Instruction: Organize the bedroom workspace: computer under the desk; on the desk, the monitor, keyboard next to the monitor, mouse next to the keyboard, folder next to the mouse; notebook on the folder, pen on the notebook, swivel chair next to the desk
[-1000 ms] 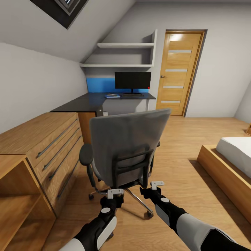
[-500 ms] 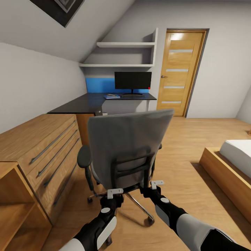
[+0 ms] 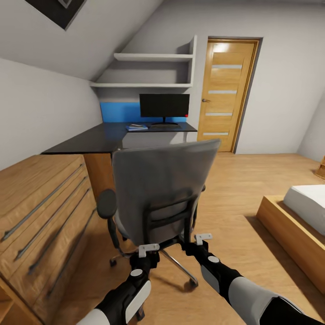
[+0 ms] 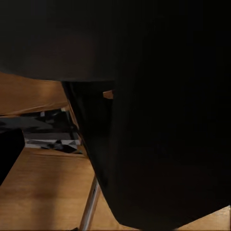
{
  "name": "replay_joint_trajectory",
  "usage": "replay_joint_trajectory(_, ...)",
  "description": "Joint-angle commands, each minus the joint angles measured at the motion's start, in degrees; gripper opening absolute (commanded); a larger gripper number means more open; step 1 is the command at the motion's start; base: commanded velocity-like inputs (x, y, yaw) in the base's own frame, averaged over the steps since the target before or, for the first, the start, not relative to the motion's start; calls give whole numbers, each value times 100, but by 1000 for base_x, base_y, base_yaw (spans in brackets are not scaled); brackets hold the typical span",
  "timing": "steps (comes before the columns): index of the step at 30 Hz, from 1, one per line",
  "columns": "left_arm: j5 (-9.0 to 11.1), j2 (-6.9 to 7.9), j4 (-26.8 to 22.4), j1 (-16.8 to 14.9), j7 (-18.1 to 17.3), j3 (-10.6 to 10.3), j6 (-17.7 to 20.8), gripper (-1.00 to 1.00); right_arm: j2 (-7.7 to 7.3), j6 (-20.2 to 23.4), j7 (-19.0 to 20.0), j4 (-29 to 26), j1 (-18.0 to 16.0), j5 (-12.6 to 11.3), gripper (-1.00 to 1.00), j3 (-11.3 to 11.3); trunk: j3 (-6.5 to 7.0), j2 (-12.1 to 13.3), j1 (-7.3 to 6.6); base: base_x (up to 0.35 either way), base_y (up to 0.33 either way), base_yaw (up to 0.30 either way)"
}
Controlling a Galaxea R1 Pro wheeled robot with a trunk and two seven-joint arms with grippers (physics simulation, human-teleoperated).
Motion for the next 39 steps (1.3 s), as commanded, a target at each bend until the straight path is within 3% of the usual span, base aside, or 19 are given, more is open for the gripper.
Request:
replay_joint_trajectory(1,37,6,-12,-6,48,-38,19,100,1,-27,-14,7,-5,-51,100,49,-1,-2,3,322,0,-213)
replay_joint_trajectory(10,35,29,-2,-6,46,-38,19,100,0,-32,-14,7,-5,-51,100,49,35,-2,3,305,0,-190)
replay_joint_trajectory(28,39,31,7,-6,44,-47,19,100,1,-29,-14,7,-6,-51,100,49,38,-2,3,221,143,-11)
replay_joint_trajectory(39,20,33,30,-6,36,-47,19,100,2,-33,-14,7,-5,-51,100,49,38,-2,3,285,-113,0)
